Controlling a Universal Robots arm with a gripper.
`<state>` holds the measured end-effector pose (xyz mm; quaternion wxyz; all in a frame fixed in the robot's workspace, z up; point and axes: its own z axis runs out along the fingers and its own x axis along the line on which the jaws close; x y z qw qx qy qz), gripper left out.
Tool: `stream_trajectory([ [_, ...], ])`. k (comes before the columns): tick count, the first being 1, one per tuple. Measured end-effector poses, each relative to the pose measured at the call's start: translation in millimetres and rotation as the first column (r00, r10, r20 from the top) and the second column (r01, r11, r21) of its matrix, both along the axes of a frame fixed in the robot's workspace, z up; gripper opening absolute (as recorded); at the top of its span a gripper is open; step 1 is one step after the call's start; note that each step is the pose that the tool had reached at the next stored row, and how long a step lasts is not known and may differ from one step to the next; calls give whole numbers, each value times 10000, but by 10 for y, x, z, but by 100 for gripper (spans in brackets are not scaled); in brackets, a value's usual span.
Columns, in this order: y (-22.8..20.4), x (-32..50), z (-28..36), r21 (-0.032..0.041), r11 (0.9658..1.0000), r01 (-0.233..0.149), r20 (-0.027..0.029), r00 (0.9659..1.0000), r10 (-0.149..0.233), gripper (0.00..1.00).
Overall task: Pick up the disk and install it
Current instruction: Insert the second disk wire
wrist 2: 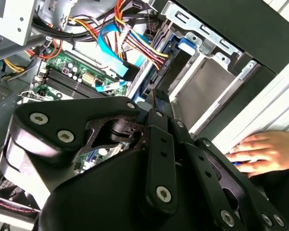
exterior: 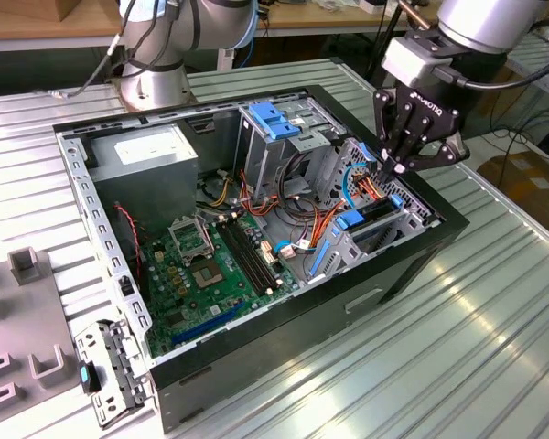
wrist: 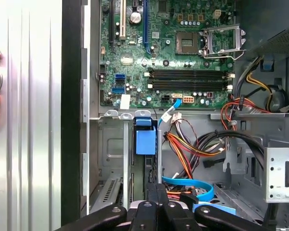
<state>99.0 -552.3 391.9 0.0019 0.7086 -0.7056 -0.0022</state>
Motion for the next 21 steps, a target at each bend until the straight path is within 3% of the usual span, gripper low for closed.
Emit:
stream_trajectory([
  [2,14,-1,19,-4,10000,0,0,10000,0,11],
  [6,89,-2,40,-103,9999,-3,-1,10000,3,11],
  [8,172,-2,43,-162,9999,-7,-4,10000,7,11],
  [10,223,-2,48,-217,9998,-7,-10,10000,7,11],
  [13,328,-2,55,-398,9992,-8,-23,10000,7,11],
  [15,396,-1,55,-607,9982,-9,-36,10000,7,11],
  [18,431,12,51,-866,9962,-9,-38,10000,5,11],
  [21,462,28,39,-1000,9950,-9,-41,10000,5,11],
])
